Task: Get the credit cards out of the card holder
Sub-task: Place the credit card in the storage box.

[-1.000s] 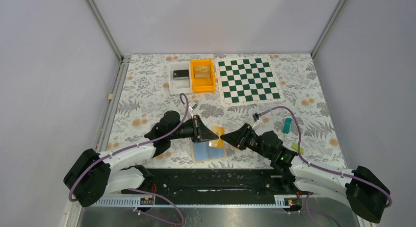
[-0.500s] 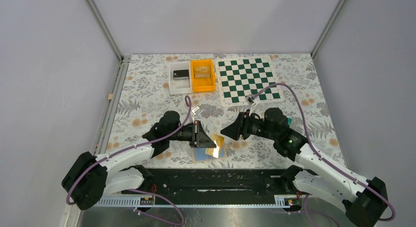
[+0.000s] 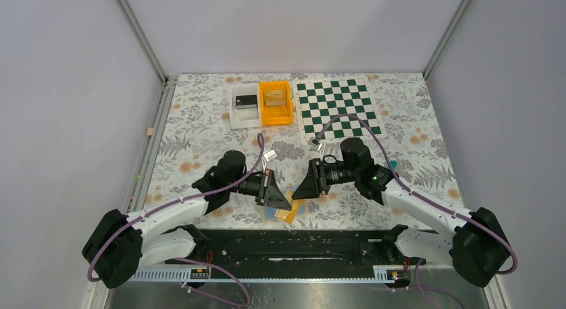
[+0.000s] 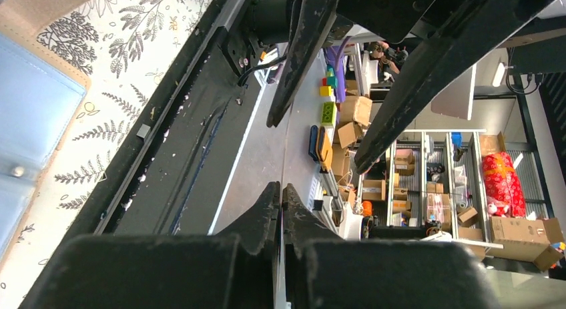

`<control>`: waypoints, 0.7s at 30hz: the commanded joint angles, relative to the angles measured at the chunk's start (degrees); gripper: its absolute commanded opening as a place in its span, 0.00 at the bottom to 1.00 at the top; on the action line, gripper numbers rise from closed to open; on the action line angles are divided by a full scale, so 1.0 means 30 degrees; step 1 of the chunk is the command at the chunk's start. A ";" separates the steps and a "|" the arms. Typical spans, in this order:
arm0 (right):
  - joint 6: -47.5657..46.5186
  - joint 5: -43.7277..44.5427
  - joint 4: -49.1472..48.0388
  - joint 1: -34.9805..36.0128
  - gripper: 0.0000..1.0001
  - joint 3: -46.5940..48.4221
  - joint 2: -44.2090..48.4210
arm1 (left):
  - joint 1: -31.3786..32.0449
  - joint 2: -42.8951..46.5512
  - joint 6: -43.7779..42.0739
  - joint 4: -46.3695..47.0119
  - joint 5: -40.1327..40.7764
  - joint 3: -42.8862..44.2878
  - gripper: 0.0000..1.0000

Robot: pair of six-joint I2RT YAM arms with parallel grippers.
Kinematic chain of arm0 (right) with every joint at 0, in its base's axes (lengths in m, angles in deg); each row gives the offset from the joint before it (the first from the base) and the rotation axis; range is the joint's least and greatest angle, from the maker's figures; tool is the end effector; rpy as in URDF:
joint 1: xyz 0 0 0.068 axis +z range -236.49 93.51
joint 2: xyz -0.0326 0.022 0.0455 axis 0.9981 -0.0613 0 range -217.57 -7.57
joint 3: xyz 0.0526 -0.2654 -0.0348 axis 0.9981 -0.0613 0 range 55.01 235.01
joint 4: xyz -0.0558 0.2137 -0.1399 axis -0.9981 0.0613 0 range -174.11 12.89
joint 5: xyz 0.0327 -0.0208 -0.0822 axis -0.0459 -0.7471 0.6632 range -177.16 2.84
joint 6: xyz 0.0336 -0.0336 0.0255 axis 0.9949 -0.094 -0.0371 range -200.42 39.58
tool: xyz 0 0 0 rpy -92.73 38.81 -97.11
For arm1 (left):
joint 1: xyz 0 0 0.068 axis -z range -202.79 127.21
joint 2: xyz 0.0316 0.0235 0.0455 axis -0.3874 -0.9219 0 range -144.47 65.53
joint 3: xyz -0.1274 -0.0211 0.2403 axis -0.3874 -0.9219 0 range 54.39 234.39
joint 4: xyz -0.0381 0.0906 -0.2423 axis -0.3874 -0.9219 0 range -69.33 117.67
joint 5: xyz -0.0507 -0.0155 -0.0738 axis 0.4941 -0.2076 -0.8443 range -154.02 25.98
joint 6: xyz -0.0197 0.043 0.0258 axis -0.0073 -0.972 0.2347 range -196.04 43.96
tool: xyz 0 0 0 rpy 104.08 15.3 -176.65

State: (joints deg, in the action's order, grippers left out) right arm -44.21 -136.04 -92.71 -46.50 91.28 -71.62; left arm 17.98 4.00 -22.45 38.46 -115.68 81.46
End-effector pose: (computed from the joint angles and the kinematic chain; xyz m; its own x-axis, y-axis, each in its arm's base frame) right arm 0.1675 0.1755 0.2577 -0.7747 -0.1427 -0.6160 -0.6322 0.1623 0.7576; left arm 0.1470 -0.1637 0.2179 -0.9443 0.1550 -0.2902 0.3187 0.2115 -0.9240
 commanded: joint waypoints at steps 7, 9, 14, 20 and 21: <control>0.1514 -0.2514 -0.3238 -0.0058 0.34 -0.0457 -0.0535 | -0.0028 -0.0115 -0.0341 0.1101 -0.0749 0.0875 0.00; 0.1510 -0.2509 -0.3162 -0.0061 0.33 -0.0399 -0.0643 | -0.0034 -0.0141 -0.0330 0.1218 -0.0789 0.0917 0.00; 0.1801 -0.2841 -0.3414 -0.0066 0.23 -0.0330 -0.1064 | -0.0038 -0.0235 -0.0342 0.1268 -0.0974 0.1094 0.00; 0.2382 -0.3807 -0.4429 -0.0073 0.02 -0.0486 -0.1653 | -0.0055 -0.0444 -0.0312 0.1414 -0.1327 0.1211 0.00; 0.2376 -0.3694 -0.4417 -0.0063 0.00 -0.0518 -0.1586 | -0.0038 -0.0483 -0.0316 0.1330 -0.1377 0.1268 0.00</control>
State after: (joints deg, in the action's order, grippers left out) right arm -38.75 -142.71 -101.82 -47.13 89.53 -76.15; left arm 18.03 3.41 -22.52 38.44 -120.40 82.18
